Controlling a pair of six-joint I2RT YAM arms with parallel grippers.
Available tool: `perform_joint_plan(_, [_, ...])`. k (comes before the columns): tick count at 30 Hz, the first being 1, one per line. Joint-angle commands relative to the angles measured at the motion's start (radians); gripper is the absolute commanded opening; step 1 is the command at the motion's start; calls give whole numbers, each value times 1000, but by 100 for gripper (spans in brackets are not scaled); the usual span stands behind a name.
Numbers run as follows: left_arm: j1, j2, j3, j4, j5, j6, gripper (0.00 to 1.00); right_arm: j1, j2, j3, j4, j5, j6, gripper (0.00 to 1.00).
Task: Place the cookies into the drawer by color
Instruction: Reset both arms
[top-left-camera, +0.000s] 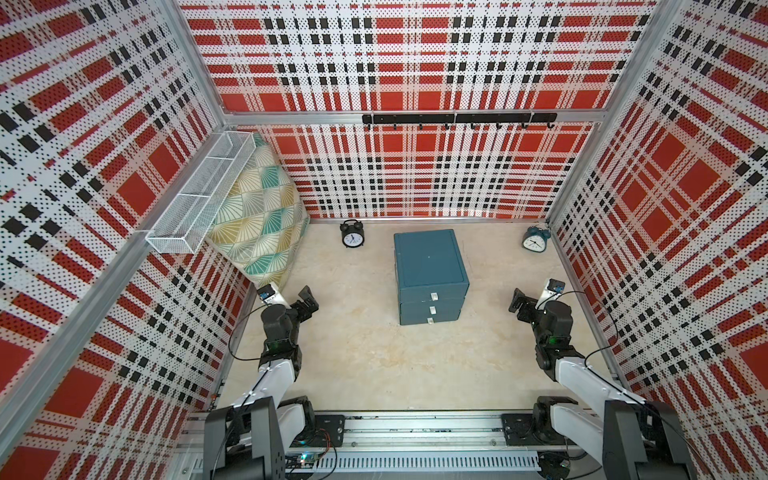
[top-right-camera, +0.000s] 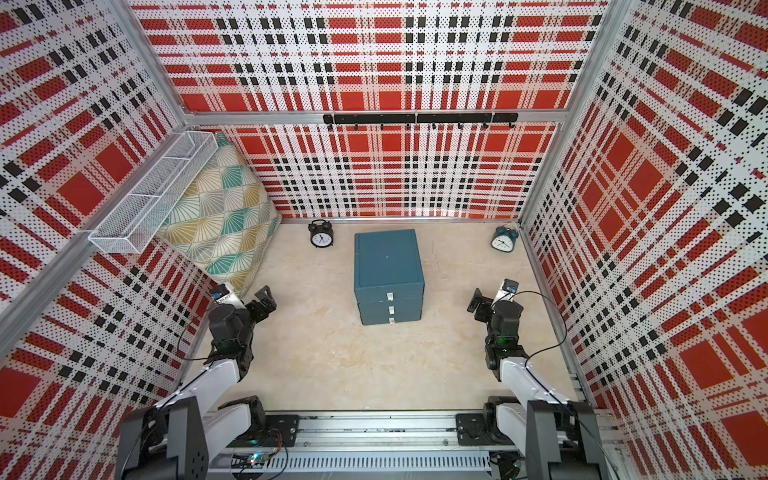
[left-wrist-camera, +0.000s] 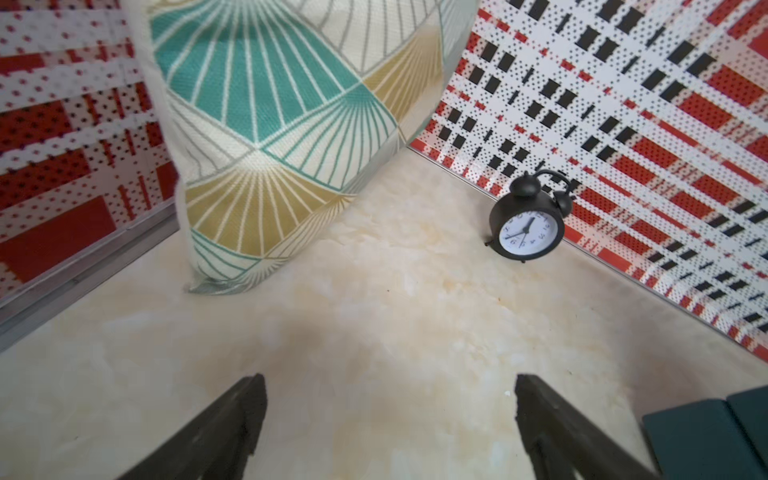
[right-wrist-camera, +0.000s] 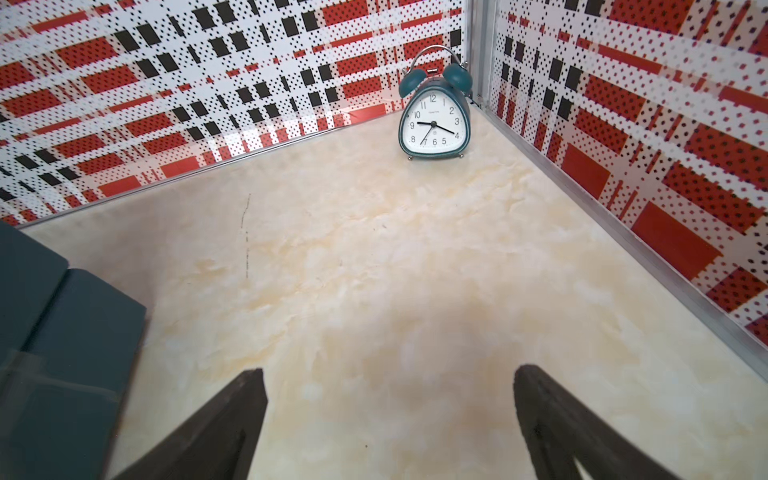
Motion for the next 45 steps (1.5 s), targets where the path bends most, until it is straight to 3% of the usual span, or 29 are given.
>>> perform_joint_plan(1, [-17, 28, -44, 237, 107, 145, 99, -10, 53, -7, 155, 53, -7, 100])
perform_joint_plan(11, [-104, 235, 6, 425, -30, 192, 99, -11, 165, -48, 436, 115, -33, 100])
perform_joint_plan(16, [-170, 308, -8, 602, -93, 254, 99, -11, 257, -47, 571, 79, -83, 100])
perform_joint_plan(22, [-181, 378, -75, 800, -179, 251, 99, 11, 300, -25, 580, 30, -135, 100])
perform_joint_plan(27, [-204, 490, -74, 927, -156, 281, 99, 14, 386, -27, 670, -39, -167, 100])
perform_joint_plan(29, [-214, 471, -65, 877, -166, 300, 99, 22, 454, 12, 678, -77, -195, 100])
perform_joint_plan(31, [-216, 479, -51, 864, -161, 303, 99, 55, 445, 91, 497, -24, -218, 100])
perform_joint_plan(34, [-220, 484, 12, 749, -165, 309, 99, 72, 447, 93, 504, 1, -227, 100])
perform_joint_plan(45, [-224, 475, 2, 756, -175, 309, 99, 71, 449, 82, 530, 0, -228, 100])
